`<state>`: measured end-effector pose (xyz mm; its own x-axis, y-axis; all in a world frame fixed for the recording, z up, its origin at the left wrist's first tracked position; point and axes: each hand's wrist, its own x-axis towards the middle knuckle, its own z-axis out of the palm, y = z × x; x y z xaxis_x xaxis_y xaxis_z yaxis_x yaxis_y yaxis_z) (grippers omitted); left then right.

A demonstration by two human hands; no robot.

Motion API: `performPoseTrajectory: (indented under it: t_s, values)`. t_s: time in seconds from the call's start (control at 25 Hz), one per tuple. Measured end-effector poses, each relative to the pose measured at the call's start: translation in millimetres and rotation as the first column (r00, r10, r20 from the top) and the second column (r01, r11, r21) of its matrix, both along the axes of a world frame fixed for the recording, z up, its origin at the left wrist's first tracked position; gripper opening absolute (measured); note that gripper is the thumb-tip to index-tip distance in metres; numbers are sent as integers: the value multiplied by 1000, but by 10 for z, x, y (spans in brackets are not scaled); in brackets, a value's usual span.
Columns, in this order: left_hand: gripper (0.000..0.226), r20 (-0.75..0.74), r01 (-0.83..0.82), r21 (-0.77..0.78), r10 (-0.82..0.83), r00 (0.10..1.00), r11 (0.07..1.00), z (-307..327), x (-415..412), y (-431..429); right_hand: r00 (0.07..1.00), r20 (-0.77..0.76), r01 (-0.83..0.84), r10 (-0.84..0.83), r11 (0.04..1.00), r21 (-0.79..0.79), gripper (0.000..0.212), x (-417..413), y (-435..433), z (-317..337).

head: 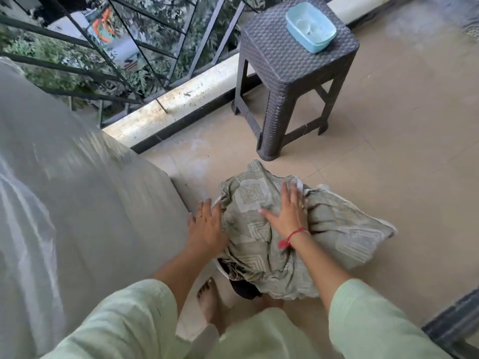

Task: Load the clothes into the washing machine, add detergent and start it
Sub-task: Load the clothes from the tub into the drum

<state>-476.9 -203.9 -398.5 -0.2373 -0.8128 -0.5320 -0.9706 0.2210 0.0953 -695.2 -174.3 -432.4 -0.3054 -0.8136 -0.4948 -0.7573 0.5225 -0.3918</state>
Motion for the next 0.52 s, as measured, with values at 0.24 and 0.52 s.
performPoseTrajectory:
  t_s: [0.24,0.52]
  values:
    - [70,-38,-165,-4,164,986,986,-305,108,-147,991,-52,122,-126,989,-87,27,312,-500,-420]
    - [62,-355,-237,107,260,898,966,680,-131,-369,894,399,397,-203,773,-496,31,414,645,955]
